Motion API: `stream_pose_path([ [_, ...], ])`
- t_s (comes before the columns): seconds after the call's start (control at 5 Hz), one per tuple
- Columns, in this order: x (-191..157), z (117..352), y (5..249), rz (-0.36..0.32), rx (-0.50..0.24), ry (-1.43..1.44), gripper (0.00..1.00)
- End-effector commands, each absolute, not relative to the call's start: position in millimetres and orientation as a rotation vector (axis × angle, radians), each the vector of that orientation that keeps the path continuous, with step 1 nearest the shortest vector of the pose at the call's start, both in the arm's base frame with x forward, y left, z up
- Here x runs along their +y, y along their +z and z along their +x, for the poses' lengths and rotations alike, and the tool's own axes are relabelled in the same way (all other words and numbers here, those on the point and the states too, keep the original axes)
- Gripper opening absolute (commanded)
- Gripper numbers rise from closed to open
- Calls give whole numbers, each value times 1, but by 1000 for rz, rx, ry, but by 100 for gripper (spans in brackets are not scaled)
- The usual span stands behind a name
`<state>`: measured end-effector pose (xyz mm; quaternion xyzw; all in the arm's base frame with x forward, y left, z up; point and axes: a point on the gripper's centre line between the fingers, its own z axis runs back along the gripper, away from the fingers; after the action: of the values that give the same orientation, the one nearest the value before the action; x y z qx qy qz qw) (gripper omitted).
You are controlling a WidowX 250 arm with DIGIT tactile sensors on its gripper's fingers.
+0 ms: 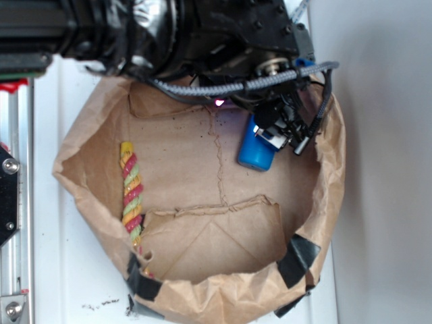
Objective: Grab the blue bottle.
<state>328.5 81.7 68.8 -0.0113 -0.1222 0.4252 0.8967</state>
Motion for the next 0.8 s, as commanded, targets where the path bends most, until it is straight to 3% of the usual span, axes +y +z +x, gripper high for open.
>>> stream_pose_path([
  [0.0, 97, 330, 89, -34, -304, 883, 100],
  [0.2, 97, 330, 89, -34, -304, 883, 100],
  [0.6, 97, 319, 122, -170, -327, 864, 100],
])
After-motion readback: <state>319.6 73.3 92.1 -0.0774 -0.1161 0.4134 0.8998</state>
